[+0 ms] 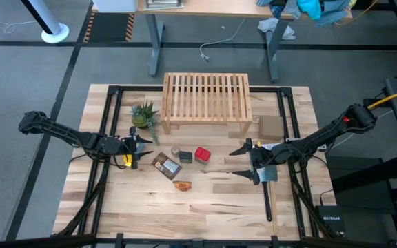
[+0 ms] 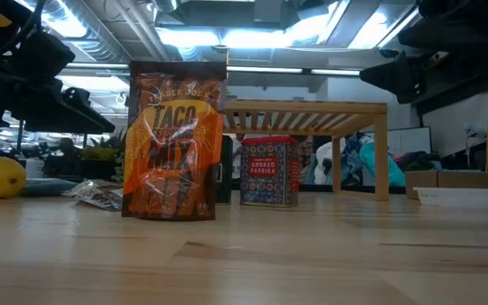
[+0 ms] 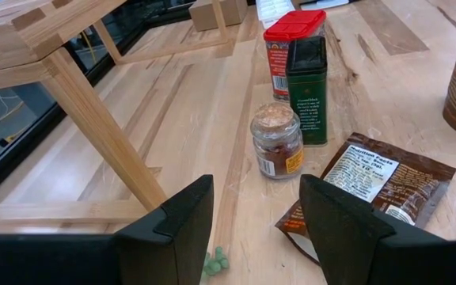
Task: Shelf spices
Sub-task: Put the orange seasoning pack on the shelf
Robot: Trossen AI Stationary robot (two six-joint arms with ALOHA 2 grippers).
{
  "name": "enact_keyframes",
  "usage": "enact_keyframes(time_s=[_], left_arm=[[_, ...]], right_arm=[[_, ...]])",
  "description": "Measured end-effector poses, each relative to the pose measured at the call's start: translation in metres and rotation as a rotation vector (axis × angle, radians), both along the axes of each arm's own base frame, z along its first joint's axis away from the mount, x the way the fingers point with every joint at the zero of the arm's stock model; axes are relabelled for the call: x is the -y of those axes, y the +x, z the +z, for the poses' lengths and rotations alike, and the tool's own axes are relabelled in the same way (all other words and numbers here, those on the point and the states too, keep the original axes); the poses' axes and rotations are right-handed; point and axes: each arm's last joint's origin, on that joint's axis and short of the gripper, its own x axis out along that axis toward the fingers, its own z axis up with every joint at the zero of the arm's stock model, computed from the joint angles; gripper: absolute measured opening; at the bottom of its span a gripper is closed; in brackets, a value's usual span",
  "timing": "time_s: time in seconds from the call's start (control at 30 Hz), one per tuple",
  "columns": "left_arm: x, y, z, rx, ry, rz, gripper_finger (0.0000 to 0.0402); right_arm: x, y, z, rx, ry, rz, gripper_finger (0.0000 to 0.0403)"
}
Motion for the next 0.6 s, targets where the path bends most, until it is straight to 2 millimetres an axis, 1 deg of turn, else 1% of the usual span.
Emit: enact_keyframes(time_s=[0.1, 0.2, 0.27, 0.43, 0.53, 0.6], left_arm=[[0.0000, 0.0000, 0.0000, -0.002, 0.010, -0.004, 0.0182], [0.0001, 0.0004, 0.0006, 0.020, -0.026, 0.007, 0.0182], [0.0003, 0.0011, 0.0025, 0.057, -0.096, 0.030, 0.0182], [0.0003, 0.0012, 0.0030, 0.120, -0.347, 0.116, 0.0182], [0.0007, 0.0013, 0.0029, 0.128, -0.405, 0.123, 0.0182], [0.0022, 0.0015, 0.0026, 0.113, -0.432, 0.079, 0.0182]], right_arm=[[0.0000, 0.0000, -0.0001, -0.004, 0.017, -0.002, 0.0367], [0.0000, 0.0000, -0.0008, -0.014, 0.030, -0.005, 0.0367], [0.0000, 0.0000, -0.0008, -0.013, 0.031, -0.005, 0.0367], [0.0000, 0.0000, -0.0007, -0.013, 0.032, -0.005, 0.0367], [0.0000, 0.0000, -0.0008, -0.016, 0.054, -0.008, 0.0367], [0.0000, 0.0000, -0.0008, -0.018, 0.071, -0.011, 0.0367]])
